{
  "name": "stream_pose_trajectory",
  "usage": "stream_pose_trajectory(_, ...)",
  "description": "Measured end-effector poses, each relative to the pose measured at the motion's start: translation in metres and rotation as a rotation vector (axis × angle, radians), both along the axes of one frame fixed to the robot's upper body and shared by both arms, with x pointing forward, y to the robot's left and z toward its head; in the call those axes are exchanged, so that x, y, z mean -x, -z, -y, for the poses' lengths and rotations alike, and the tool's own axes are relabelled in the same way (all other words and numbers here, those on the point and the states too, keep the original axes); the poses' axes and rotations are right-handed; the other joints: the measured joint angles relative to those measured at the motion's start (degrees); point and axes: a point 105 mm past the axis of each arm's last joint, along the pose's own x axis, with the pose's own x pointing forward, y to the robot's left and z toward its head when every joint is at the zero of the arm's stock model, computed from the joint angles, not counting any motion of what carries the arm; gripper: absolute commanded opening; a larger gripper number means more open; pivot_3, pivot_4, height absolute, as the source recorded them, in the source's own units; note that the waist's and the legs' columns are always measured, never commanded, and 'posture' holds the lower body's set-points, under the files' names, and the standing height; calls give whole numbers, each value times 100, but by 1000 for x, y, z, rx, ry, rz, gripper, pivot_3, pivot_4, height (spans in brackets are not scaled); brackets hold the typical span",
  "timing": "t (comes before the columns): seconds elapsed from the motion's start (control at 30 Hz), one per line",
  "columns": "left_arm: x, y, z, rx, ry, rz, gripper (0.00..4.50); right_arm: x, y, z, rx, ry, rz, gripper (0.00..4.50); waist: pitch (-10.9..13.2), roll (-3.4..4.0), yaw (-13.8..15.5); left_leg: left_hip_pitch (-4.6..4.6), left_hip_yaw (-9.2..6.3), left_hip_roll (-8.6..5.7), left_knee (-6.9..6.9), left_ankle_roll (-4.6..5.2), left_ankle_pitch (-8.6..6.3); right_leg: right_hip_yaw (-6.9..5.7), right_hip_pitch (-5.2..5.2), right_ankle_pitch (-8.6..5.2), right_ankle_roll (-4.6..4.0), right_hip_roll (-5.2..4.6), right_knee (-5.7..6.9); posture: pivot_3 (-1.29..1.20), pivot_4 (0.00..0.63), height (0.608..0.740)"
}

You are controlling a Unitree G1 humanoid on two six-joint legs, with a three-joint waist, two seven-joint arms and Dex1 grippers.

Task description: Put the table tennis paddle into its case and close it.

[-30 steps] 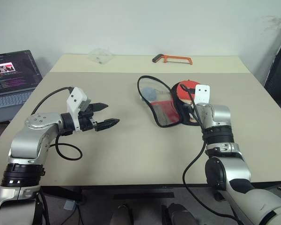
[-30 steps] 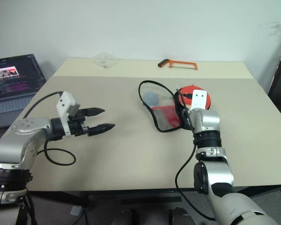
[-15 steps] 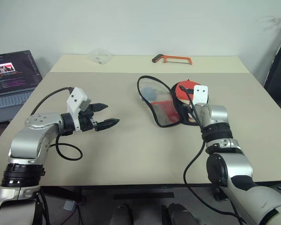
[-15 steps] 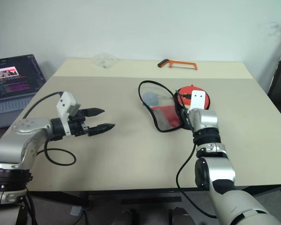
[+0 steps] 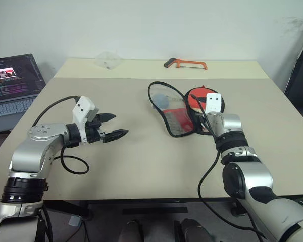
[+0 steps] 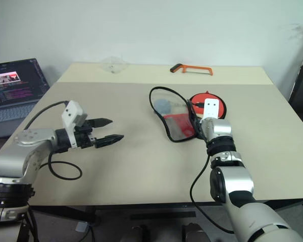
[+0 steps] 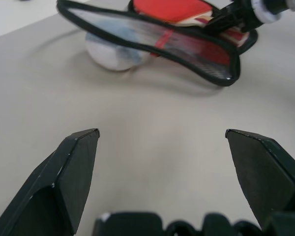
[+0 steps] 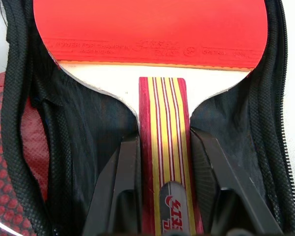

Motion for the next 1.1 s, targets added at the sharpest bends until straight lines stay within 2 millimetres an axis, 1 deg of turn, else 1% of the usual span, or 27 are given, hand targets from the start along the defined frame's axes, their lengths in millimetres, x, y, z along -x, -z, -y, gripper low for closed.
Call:
stream_pose_trajectory(0.17, -1, -2, 0, -2, -8, 5, 4500, 0, 0, 2, -2, 3, 0, 3761, 0, 0, 1, 0, 0, 0, 0, 0, 0, 0, 0, 0, 0, 0, 0, 0, 150, 740)
stream_pose_trajectory(0.23, -2, -5, 2, -5, 5, 14, 4500, 0, -6, 3, -9, -4, 14, 4464, 0, 0, 3, -1, 0, 0, 0, 0, 0, 0, 0, 0, 0, 0, 0, 0, 150, 740)
stream_pose_trajectory(0.3, -3, -6, 5, -9, 22, 20, 4500, 0, -20, 5, -9, -18, 47, 4464, 0, 0, 4, -1, -1, 0, 0, 0, 0, -1, 0, 0, 0, 0, 0, 0, 150, 740)
stream_pose_trajectory(0.4, -6, -9, 7, -9, 38, 23, 4500, 8, -49, 17, 14, -51, 114, 4464, 0, 0, 21, -3, -6, 0, 0, 0, 0, -6, 0, 0, 0, 0, -1, 0, 150, 740)
stream_pose_trajectory(0.43, -7, -9, 6, -8, 39, 25, 4500, 14, -60, 23, 13, -73, 146, 4464, 0, 0, 35, -4, -6, 0, 0, 0, 0, -6, 0, -1, 0, 0, -2, 0, 150, 740)
stream_pose_trajectory(0.53, -11, -8, 6, -11, 47, 22, 4500, 33, -81, 33, 49, -177, 209, 4464, 0, 0, 54, -4, -5, 0, 0, 0, 0, -6, 0, -1, 0, 0, -3, 0, 150, 740)
stream_pose_trajectory(0.57, -13, -8, 7, -14, 51, 21, 4500, 41, -84, 35, 69, -238, 226, 4464, 0, 0, 68, -3, -4, 0, 1, 0, 0, -5, 0, -2, 0, 0, -3, 0, 150, 740)
stream_pose_trajectory(0.6, -15, -8, 10, -20, 68, 24, 4500, 54, -88, 40, 94, -339, 257, 4464, 0, 0, 106, -4, -4, -1, 0, 0, 0, -7, 3, -4, 2, 0, -6, 0, 150, 740)
stream_pose_trajectory(0.63, -17, -8, 13, -25, 79, 27, 4500, 67, -88, 44, 111, -428, 273, 4464, 0, -1, 160, -3, -6, -2, 0, 0, -1, -11, 8, -6, 3, 0, -13, 0, 150, 740)
stream_pose_trajectory(0.67, -20, -5, 14, -33, 84, 23, 4500, 83, -84, 50, 130, -522, 269, 4464, 0, -1, 195, -2, -5, -2, 0, 0, -1, -11, 12, -6, 3, 0, -20, 0, 150, 740)
stream_pose_trajectory(0.7, -23, -2, 15, -37, 84, 17, 4500, 94, -81, 56, 137, -587, 260, 4464, 0, 0, 204, -1, -4, -1, 1, 0, -1, -10, 14, -6, 4, 0, -21, 0, 150, 740)
stream_pose_trajectory(0.73, -25, 1, 16, -36, 88, 9, 4500, 101, -78, 59, 130, -631, 257, 4464, 0, -1, 200, -1, -4, -1, 4, 0, -1, -9, 15, -6, 5, 0, -22, 0, 150, 740)
stream_pose_trajectory(0.77, -30, 3, 26, -32, 108, 2, 4500, 110, -75, 68, 139, -677, 264, 4464, 0, -1, 210, -1, -5, -2, 14, 1, -1, -9, 17, -10, 11, 0, -21, 0, 150, 740)
stream_pose_trajectory(0.83, -39, 6, 37, -28, 126, -13, 4500, 130, -69, 81, 131, -772, 268, 4464, 0, -1, 220, -1, -7, -1, 28, 1, -1, -9, 22, -15, 24, 2, -17, 0, 150, 740)
stream_pose_trajectory(0.87, -43, 8, 40, -28, 125, -22, 4500, 138, -66, 87, 122, -808, 265, 4464, 0, -1, 229, -2, -7, -1, 41, 1, -1, -9, 25, -16, 32, 2, -14, 0, 150, 740)
stream_pose_trajectory(0.93, -50, 13, 42, -37, 117, -39, 4500, 149, -70, 92, 97, -863, 301, 4464, 0, -1, 178, 0, -4, 0, 60, 1, -1, 0, 25, -14, 37, 3, -1, 0, 150, 740)
stream_pose_trajectory(1.0, -56, 16, 52, -61, 141, -38, 4500, 159, -77, 95, 61, -912, 344, 4464, 0, -1, 137, 3, -8, 1, 76, 3, 1, 3, 31, -9, 46, 7, 3, 0, 150, 740)
stream_pose_trajectory(1.07, -60, 24, 58, -87, 157, -51, 4500, 166, -81, 98, 46, -948, 363, 4464, 0, -1, 122, 14, -8, 0, 78, 12, 7, 5, 43, -3, 54, 7, 4, 0, 150, 740)
stream_pose_trajectory(1.1, -61, 27, 58, -95, 155, -58, 4500, 168, -81, 100, 41, -956, 368, 4464, 0, -1, 113, 24, -6, 0, 79, 13, 8, 8, 51, -1, 56, 7, 4, 0, 150, 740)
